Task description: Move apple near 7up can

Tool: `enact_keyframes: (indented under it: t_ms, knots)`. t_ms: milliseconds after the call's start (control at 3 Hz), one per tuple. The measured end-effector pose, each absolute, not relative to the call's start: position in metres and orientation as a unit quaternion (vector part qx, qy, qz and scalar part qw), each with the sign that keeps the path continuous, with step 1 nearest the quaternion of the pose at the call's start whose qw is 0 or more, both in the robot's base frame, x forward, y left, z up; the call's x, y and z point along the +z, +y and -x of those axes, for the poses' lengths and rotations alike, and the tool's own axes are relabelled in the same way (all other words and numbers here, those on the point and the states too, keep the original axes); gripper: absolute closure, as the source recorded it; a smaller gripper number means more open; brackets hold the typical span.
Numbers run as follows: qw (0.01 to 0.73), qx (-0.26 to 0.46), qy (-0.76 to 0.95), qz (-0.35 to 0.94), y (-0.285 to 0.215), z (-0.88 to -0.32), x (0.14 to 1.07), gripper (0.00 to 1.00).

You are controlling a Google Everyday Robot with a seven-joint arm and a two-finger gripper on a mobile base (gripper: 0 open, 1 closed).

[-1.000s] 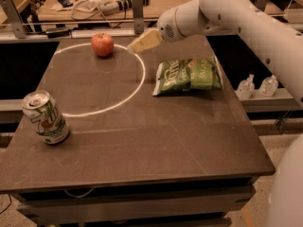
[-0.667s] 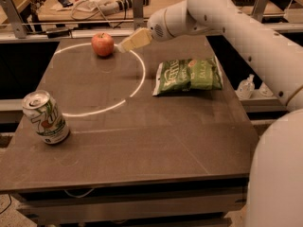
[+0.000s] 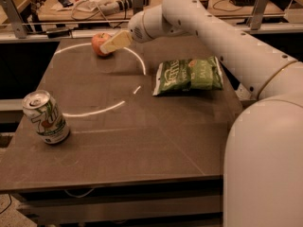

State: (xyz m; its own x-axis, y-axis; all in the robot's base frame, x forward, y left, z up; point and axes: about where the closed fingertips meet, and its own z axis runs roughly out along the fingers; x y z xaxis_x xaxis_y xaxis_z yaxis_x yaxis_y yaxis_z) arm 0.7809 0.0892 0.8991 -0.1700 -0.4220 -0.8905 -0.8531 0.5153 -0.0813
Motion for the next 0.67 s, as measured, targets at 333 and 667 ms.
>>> enact_keyframes:
  t_ms: [333, 667]
  knots:
    - [0.470, 0.224, 0.731, 0.441, 0.111, -0.784, 0.890, 0.00]
    - [0.460, 0.240, 0.734, 0.438, 0.124, -0.790, 0.879, 0.00]
